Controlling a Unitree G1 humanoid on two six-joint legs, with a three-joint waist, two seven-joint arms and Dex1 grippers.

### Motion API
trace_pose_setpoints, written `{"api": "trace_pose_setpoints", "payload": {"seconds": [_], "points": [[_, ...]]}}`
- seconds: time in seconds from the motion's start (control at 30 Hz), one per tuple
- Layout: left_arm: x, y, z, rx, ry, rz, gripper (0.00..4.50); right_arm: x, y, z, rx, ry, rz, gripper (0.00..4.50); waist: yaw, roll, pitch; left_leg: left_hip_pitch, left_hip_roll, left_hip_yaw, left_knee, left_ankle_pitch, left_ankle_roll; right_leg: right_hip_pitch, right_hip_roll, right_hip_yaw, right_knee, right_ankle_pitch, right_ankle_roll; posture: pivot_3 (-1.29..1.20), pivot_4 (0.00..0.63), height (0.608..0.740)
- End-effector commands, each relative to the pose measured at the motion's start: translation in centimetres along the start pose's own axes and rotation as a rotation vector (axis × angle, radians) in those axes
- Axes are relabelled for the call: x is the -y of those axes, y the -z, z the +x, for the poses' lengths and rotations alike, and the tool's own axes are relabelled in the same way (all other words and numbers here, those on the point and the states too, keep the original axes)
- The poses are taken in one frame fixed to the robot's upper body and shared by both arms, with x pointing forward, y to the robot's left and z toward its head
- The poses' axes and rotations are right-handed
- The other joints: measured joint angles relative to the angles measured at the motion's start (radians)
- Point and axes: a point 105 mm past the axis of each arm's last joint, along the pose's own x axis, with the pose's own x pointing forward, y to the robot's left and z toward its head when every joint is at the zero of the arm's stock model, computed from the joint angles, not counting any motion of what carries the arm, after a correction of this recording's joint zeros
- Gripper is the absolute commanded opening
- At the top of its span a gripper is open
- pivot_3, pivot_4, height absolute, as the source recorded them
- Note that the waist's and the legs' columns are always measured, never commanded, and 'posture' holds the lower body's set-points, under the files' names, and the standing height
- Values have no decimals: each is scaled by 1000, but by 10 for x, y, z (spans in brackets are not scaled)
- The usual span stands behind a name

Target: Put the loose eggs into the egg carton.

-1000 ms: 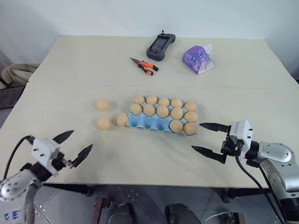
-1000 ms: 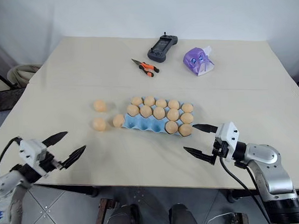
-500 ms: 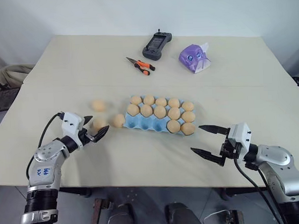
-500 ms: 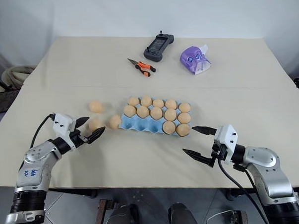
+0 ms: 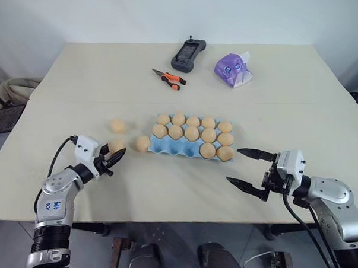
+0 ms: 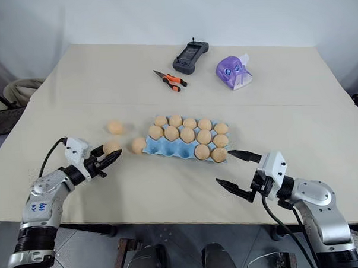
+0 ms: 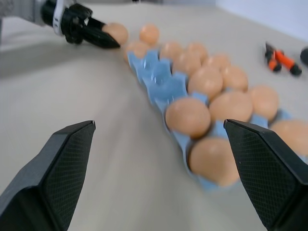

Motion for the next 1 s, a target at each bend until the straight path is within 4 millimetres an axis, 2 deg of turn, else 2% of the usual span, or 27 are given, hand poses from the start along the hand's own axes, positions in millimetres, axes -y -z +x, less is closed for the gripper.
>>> {"api": "trace_pose_setpoints", "payload": {"seconds": [0.03,0.13,0.27,0.33,0.43,0.57,0.73,0.9,1.0], "points": [[14,-39,-10,114,152,126,1705,-4,-25,9,89,-20,-54,4500,1,0,0,0,0,0,0,0,0,0,0,0,0,0,0,0,150,740],[36,-45,-6,105,306,156,1705,-4,-21,7,66,-13,-49,4500,5,0,0,0,0,0,-1,0,0,0,0,0,0,0,0,0,150,740],[72,-47,12,117,490,130,1705,1,-10,-5,20,36,-53,4500,18,0,0,0,-2,0,-1,0,1,1,-1,-1,-2,0,0,0,150,740],[93,-49,30,155,550,110,1705,4,-8,-12,6,70,-57,4500,28,0,0,0,-2,0,0,-1,2,1,-1,-1,-3,0,0,0,150,740],[113,-54,52,201,587,104,1705,4,-7,-18,-6,100,-64,4500,30,0,0,-1,-3,-1,1,-1,3,2,-1,-1,-3,0,1,0,150,740],[141,-70,93,263,604,103,1705,2,-7,-26,-20,160,-67,4500,29,0,0,-1,-5,-1,2,0,3,1,1,-1,-3,1,1,0,150,740],[149,-68,114,235,623,148,1705,0,-10,-30,-24,202,-75,4500,12,1,0,-1,-4,1,2,0,2,1,3,2,-3,1,2,0,150,740],[152,-63,118,219,661,158,1705,-3,-11,-32,-30,231,-77,4500,9,1,0,-1,-4,0,1,1,1,1,3,1,-3,1,2,0,150,740],[151,-63,117,228,658,159,2616,-5,-12,-31,-29,237,-76,4500,10,1,0,-1,-4,0,2,0,1,1,2,1,-3,1,2,0,150,740]]}}
